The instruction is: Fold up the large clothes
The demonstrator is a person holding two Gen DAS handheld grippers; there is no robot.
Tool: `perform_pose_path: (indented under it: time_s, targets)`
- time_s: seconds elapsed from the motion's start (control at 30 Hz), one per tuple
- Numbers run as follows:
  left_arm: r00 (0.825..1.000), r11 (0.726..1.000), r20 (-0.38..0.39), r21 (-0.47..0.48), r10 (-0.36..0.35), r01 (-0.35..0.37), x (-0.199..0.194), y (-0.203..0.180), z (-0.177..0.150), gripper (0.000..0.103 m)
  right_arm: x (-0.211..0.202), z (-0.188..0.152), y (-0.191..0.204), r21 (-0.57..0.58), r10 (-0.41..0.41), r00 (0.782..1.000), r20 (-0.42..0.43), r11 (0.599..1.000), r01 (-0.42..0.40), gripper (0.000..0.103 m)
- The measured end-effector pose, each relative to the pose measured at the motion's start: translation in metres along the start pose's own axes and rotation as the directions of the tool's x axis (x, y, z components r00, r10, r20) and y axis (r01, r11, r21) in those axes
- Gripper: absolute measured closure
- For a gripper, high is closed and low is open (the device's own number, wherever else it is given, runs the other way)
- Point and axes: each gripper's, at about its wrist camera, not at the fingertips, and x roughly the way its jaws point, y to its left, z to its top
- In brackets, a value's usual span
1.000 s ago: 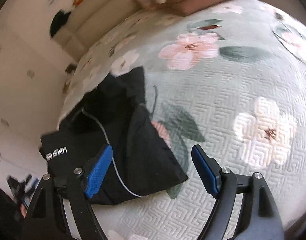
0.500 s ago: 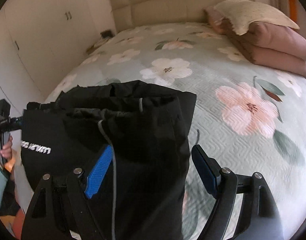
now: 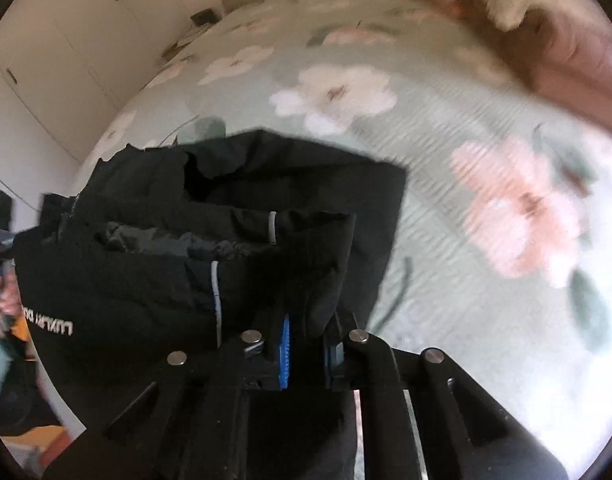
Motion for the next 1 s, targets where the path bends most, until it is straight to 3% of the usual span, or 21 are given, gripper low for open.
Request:
perform_pose_path:
  time_s: [0.13, 0.23, 0.3, 0.37, 0.4, 0.5, 0.63, 0.67, 0.73, 0.83, 0.9, 0.97, 1.0]
  targets:
    - [0.993, 1.000, 0.119, -0.014, -0.023, 0.025, -0.061, -0.017, 0.022, 0.095, -0.066, 0.013, 0.011, -0.012, -0.094, 0.988, 0.124, 0.995, 0.096, 0.092]
    - [0.982, 0.998, 0.186, 0.063, -0.021, 0.009, -0.085, -0.047, 0.059, 0.095, -0.100, 0.052, 0.017, -0.028, -0.159, 0.964, 0.214, 0.985, 0.169, 0.092]
    - [0.971, 0.994, 0.238, 0.108, -0.007, -0.020, -0.090, -0.065, 0.094, 0.095, -0.108, 0.088, 0.018, -0.018, -0.194, 0.943, 0.269, 0.978, 0.206, 0.092]
    - [0.966, 0.992, 0.257, 0.117, 0.021, -0.053, -0.074, -0.071, 0.124, 0.095, -0.089, 0.121, 0.013, -0.003, -0.240, 0.930, 0.277, 0.968, 0.251, 0.092]
    - [0.967, 0.991, 0.251, 0.113, 0.036, -0.066, -0.063, -0.069, 0.135, 0.095, -0.074, 0.132, 0.010, 0.001, -0.261, 0.929, 0.261, 0.963, 0.270, 0.092]
    - [0.975, 0.978, 0.134, 0.090, 0.178, -0.191, 0.019, -0.049, 0.163, 0.095, 0.008, 0.156, -0.007, 0.011, -0.309, 0.941, 0.137, 0.951, 0.310, 0.092]
    - [0.964, 0.967, -0.077, 0.039, 0.255, -0.253, 0.111, -0.007, 0.152, 0.093, 0.110, 0.137, -0.040, 0.074, -0.283, 0.956, -0.079, 0.954, 0.289, 0.092]
    - [0.963, 0.969, -0.117, 0.007, 0.244, -0.245, 0.126, 0.005, 0.145, 0.090, 0.129, 0.127, -0.047, 0.099, -0.252, 0.960, -0.120, 0.959, 0.264, 0.089]
    - [0.971, 0.976, -0.111, -0.025, 0.214, -0.218, 0.135, 0.016, 0.136, 0.089, 0.144, 0.113, -0.052, 0.115, -0.256, 0.957, -0.140, 0.955, 0.272, 0.081]
    - [0.984, 0.986, -0.093, -0.067, 0.149, -0.156, 0.131, 0.025, 0.138, 0.087, 0.143, 0.113, -0.052, 0.113, -0.259, 0.956, -0.134, 0.955, 0.275, 0.080]
    - [0.994, 0.989, -0.081, -0.129, 0.068, -0.078, 0.123, 0.038, 0.138, 0.086, 0.140, 0.115, -0.057, 0.121, -0.241, 0.959, -0.146, 0.958, 0.259, 0.076]
    - [0.996, 0.973, -0.084, -0.231, -0.035, 0.015, 0.111, 0.054, 0.139, 0.083, 0.127, 0.115, -0.060, 0.144, -0.213, 0.965, -0.151, 0.961, 0.235, 0.067]
    - [0.994, 0.958, -0.073, -0.283, -0.078, 0.055, 0.103, 0.063, 0.140, 0.076, 0.119, 0.115, -0.061, 0.151, -0.209, 0.967, -0.148, 0.961, 0.231, 0.065]
